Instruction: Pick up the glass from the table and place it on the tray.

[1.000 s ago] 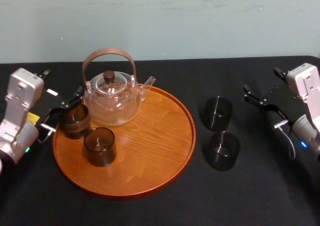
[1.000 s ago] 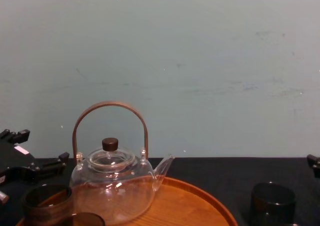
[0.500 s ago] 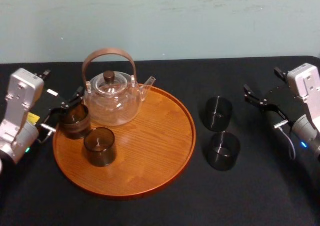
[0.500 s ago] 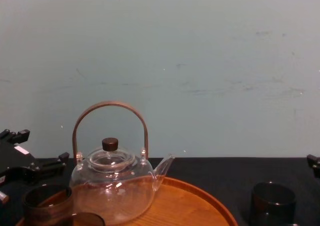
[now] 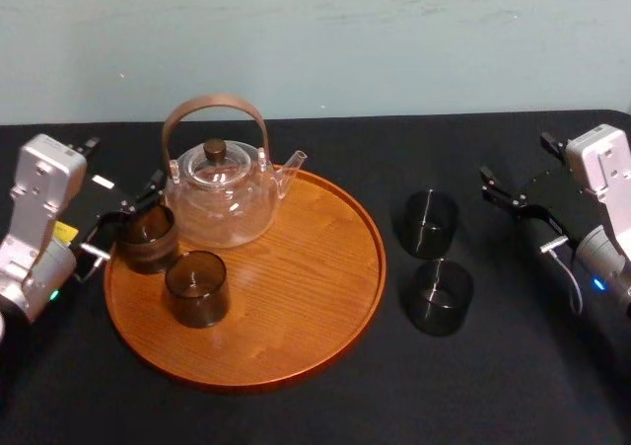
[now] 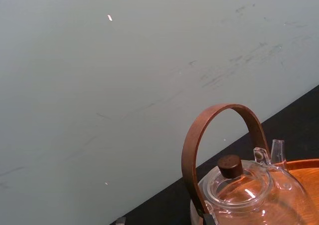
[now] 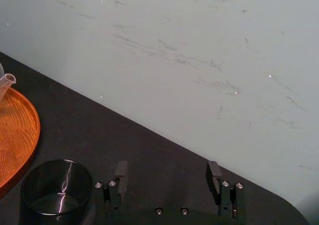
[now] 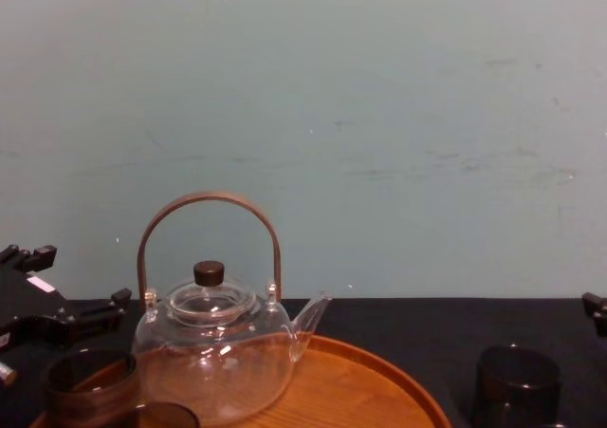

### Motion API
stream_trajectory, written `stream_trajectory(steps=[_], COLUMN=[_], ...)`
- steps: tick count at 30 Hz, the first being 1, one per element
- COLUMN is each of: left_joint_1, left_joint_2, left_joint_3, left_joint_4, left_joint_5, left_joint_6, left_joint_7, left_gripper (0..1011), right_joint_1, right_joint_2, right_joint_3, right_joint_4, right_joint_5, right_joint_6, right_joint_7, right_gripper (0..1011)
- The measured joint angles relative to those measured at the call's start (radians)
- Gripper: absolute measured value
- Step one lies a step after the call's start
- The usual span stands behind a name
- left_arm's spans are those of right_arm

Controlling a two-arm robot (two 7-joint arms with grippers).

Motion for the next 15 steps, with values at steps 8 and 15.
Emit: stream_trajectory(steps=[8,15], left_joint_1=[0.000,0.000], left_joint_2=[0.000,0.000], left_joint_3=[0.000,0.000], left_joint_4=[0.000,0.000], left_joint_5=[0.000,0.000], left_joint_6=[0.000,0.000], left_joint_7=[0.000,0.000], left_gripper=[1001,1001], right_joint_1=[0.000,-0.012], right_joint_2=[0.000,0.000], right_joint_3=[0.000,0.022], right_joint_4=[0.000,-0.011], right_joint_5=[0.000,0.015], right_joint_6=[0.000,0.000], right_joint_7=[0.000,0.023], right_gripper=[1002,1002])
